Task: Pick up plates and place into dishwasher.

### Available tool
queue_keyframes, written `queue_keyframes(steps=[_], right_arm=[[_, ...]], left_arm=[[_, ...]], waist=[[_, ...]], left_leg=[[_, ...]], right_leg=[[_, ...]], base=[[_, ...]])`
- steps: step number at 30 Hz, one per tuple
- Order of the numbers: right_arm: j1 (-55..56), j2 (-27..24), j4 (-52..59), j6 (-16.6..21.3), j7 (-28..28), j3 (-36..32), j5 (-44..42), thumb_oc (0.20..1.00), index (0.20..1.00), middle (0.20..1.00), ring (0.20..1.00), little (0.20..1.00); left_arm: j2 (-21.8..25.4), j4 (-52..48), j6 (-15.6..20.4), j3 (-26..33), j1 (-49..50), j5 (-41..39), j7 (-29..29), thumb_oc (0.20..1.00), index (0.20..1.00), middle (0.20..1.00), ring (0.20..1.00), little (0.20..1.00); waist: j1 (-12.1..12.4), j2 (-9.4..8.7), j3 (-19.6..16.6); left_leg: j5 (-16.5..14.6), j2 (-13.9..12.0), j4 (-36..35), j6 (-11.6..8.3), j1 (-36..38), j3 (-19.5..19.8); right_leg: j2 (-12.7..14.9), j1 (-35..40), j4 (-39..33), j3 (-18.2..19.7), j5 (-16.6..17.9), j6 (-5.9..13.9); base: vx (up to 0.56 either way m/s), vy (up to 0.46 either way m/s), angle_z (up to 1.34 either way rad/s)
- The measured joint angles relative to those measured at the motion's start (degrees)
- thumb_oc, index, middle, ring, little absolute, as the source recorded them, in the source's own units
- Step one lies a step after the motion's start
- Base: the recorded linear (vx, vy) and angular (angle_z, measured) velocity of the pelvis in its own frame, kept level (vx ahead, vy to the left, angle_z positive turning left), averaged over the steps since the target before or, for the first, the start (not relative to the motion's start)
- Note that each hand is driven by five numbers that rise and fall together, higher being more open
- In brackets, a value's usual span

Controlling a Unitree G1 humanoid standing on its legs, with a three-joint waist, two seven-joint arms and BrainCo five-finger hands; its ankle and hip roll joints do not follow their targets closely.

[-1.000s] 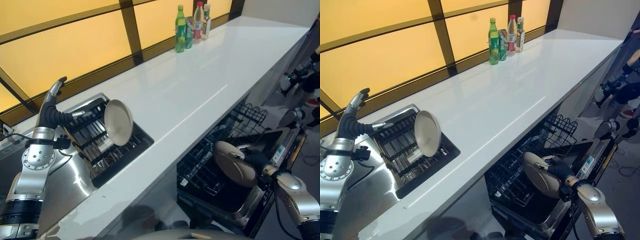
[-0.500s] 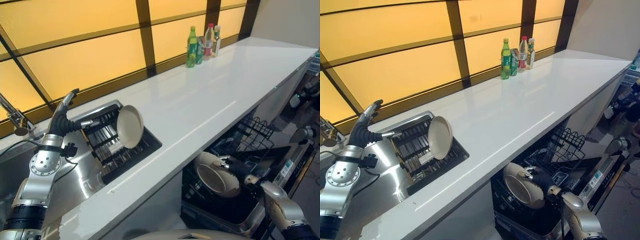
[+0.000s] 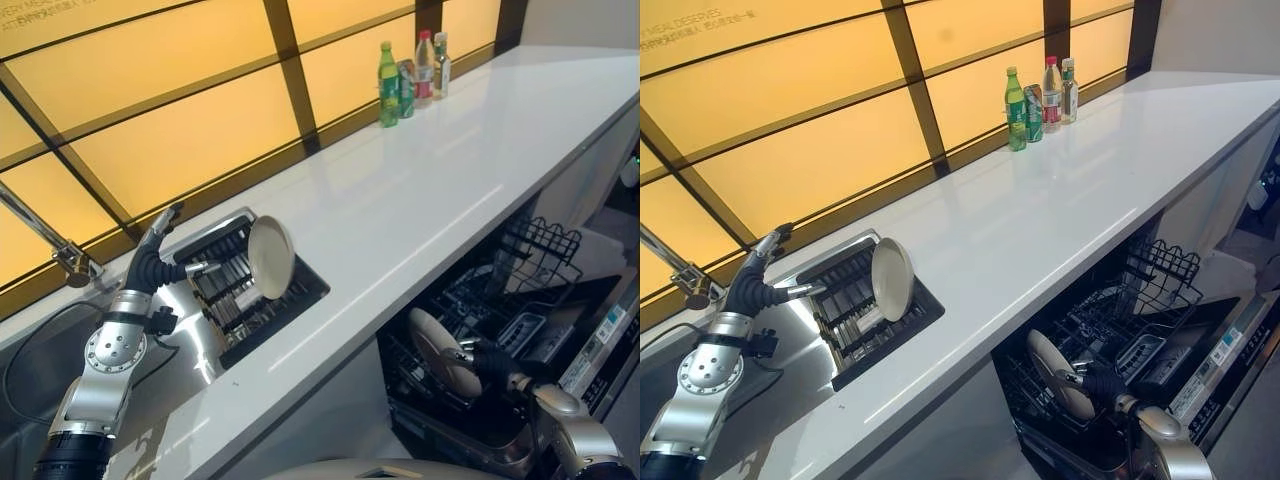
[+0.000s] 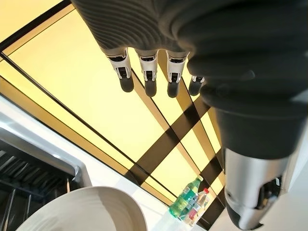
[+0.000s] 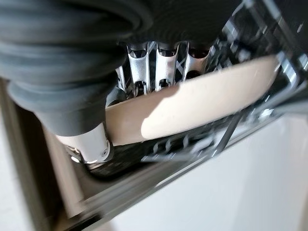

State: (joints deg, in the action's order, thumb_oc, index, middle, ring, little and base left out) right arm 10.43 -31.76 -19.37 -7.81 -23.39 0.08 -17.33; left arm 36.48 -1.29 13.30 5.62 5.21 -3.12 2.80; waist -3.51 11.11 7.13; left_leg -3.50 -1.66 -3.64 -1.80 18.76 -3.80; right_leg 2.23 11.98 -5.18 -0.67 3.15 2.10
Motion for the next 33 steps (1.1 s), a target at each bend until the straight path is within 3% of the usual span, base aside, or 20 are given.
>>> queue_keyframes(steps=[1, 2, 3, 4, 8, 18, 23, 26, 29, 30, 32, 33], right_arm=[[0.03, 0.00, -0.11, 0.06, 0.31, -0.28, 0.66, 0.200, 0.200, 0.200, 0.200, 0.200], [0.14, 0.01, -0.12, 0.13, 0.48, -0.36, 1.01, 0.520, 0.520, 0.520, 0.520, 0.520], [0.48, 0.00, -0.11, 0.16, 0.70, -0.65, 1.04, 0.956, 0.956, 0.956, 0.956, 0.956], [1.08, 0.00, -0.07, 0.11, 1.31, -1.40, 1.83, 1.000, 1.000, 1.000, 1.000, 1.000], [5.27, -0.43, 0.29, 0.20, 2.76, -4.61, 4.43, 1.000, 1.000, 1.000, 1.000, 1.000], [9.62, -1.06, 14.55, 0.68, 5.66, -14.04, 5.44, 1.000, 1.000, 1.000, 1.000, 1.000], [9.43, -0.76, 20.32, 0.89, 5.56, -17.08, 4.81, 1.000, 1.000, 1.000, 1.000, 1.000], [8.67, -0.14, 22.71, 1.68, 5.65, -17.62, 4.28, 1.000, 1.000, 1.000, 1.000, 1.000], [7.84, 0.23, 23.98, 3.26, 5.87, -17.49, 4.15, 1.000, 1.000, 1.000, 1.000, 1.000], [7.37, 0.18, 24.13, 3.40, 6.23, -17.31, 4.11, 1.000, 1.000, 1.000, 1.000, 1.000], [6.19, 0.16, 24.09, 3.39, 6.77, -16.31, 3.74, 1.000, 1.000, 1.000, 1.000, 1.000], [5.31, 0.11, 24.11, 3.40, 6.92, -15.62, 3.25, 1.000, 1.000, 1.000, 1.000, 1.000]], left_arm=[[0.00, -0.06, -0.01, 0.02, 0.51, -0.01, -0.41, 1.000, 1.000, 1.000, 1.000, 1.000], [0.00, -0.06, -0.02, 0.01, 0.73, -0.02, -0.78, 1.000, 1.000, 1.000, 1.000, 1.000], [0.00, -0.07, -0.02, 0.01, 0.95, -0.02, -1.20, 1.000, 1.000, 1.000, 1.000, 1.000], [0.00, -0.26, -0.02, 0.03, 1.31, -0.04, -1.45, 1.000, 1.000, 1.000, 1.000, 1.000], [0.01, -1.51, -0.02, 0.15, 2.57, -0.03, -2.04, 1.000, 1.000, 1.000, 1.000, 1.000], [0.04, -1.65, 2.53, 3.50, 4.76, 1.53, -1.21, 1.000, 1.000, 1.000, 1.000, 1.000], [0.38, -1.59, 3.81, 5.23, 4.61, 3.06, 1.92, 1.000, 1.000, 1.000, 1.000, 1.000], [0.83, -1.05, 4.55, 7.09, 4.60, 6.18, 4.78, 1.000, 1.000, 1.000, 1.000, 1.000], [1.74, -0.10, 6.63, 7.34, 4.75, 10.28, 8.64, 1.000, 1.000, 1.000, 1.000, 1.000], [2.48, 0.08, 7.51, 7.32, 5.19, 12.17, 10.23, 1.000, 1.000, 1.000, 1.000, 1.000], [6.14, 0.25, 8.72, 7.34, 5.04, 15.47, 13.50, 1.000, 1.000, 1.000, 1.000, 1.000], [8.69, 0.49, 9.00, 7.36, 4.73, 16.51, 14.68, 1.000, 1.000, 1.000, 1.000, 1.000]], waist=[[0.04, 0.00, 0.00], [0.01, -0.03, 0.05], [-0.05, -0.06, 0.10], [-0.10, -0.04, 0.10], [-0.18, 0.02, 0.27], [-2.23, -1.04, 0.91], [-2.23, -3.47, 0.39], [-1.20, -7.20, 0.64], [-0.33, -8.44, 0.30], [0.17, -8.26, 0.17], [1.14, -8.01, 0.18], [1.11, -7.81, 0.23]], left_leg=[[-0.06, -0.01, 0.00, 0.05, 0.16, 0.00], [-0.11, -0.03, -0.02, 0.05, 0.50, 0.00], [-0.23, -0.06, -0.06, 0.01, 0.61, 0.00], [-0.63, -0.10, -0.01, -0.04, 0.74, 0.00], [-0.66, -0.12, 0.11, 0.16, 0.68, 0.02], [-0.77, -0.71, 0.32, -0.08, 0.62, -0.32], [-1.90, -0.85, 5.53, -1.33, -1.43, 0.10], [-1.34, 1.64, 19.61, -2.13, -7.60, 3.14], [-0.63, 4.02, 30.49, -1.73, -13.23, 8.72], [-2.35, 5.66, 29.22, -1.03, -13.49, 11.45], [-2.67, 6.41, 22.85, -0.42, -14.53, 13.97], [-3.45, 6.52, 19.52, 0.79, -14.60, 15.29]], right_leg=[[0.01, 0.04, 0.16, 0.00, -0.02, -0.02], [0.00, 0.34, 0.22, 0.00, -0.02, -0.02], [-0.02, 0.83, 0.27, 0.00, -0.04, -0.04], [-0.06, 0.83, 0.79, 0.01, -0.23, 0.01], [-0.06, -0.38, 3.41, 0.03, -1.54, 0.13], [-0.65, -2.42, 7.08, 0.21, -3.77, -0.04], [-0.74, -6.42, 14.43, 0.95, -8.00, -1.42], [0.86, -6.81, 16.05, 3.44, -8.61, -2.20], [0.82, -6.62, 16.06, 6.08, -7.96, -3.30], [0.80, -7.34, 16.36, 7.47, -7.88, -3.40], [-0.51, -10.21, 18.20, 10.10, -7.86, -3.44], [-1.53, -11.59, 18.84, 10.93, -7.81, -3.36]], base=[[0.07, -0.043, 0.02], [0.06, -0.041, -0.01], [0.04, -0.031, -0.01], [0.03, -0.034, 0.00], [0.00, -0.058, 0.00], [-0.04, -0.097, -0.02], [-0.10, -0.077, -0.08], [-0.10, -0.062, -0.43], [-0.06, 0.014, -0.38], [-0.04, 0.058, -0.61], [-0.01, 0.076, -0.69], [0.03, 0.076, -0.54]])
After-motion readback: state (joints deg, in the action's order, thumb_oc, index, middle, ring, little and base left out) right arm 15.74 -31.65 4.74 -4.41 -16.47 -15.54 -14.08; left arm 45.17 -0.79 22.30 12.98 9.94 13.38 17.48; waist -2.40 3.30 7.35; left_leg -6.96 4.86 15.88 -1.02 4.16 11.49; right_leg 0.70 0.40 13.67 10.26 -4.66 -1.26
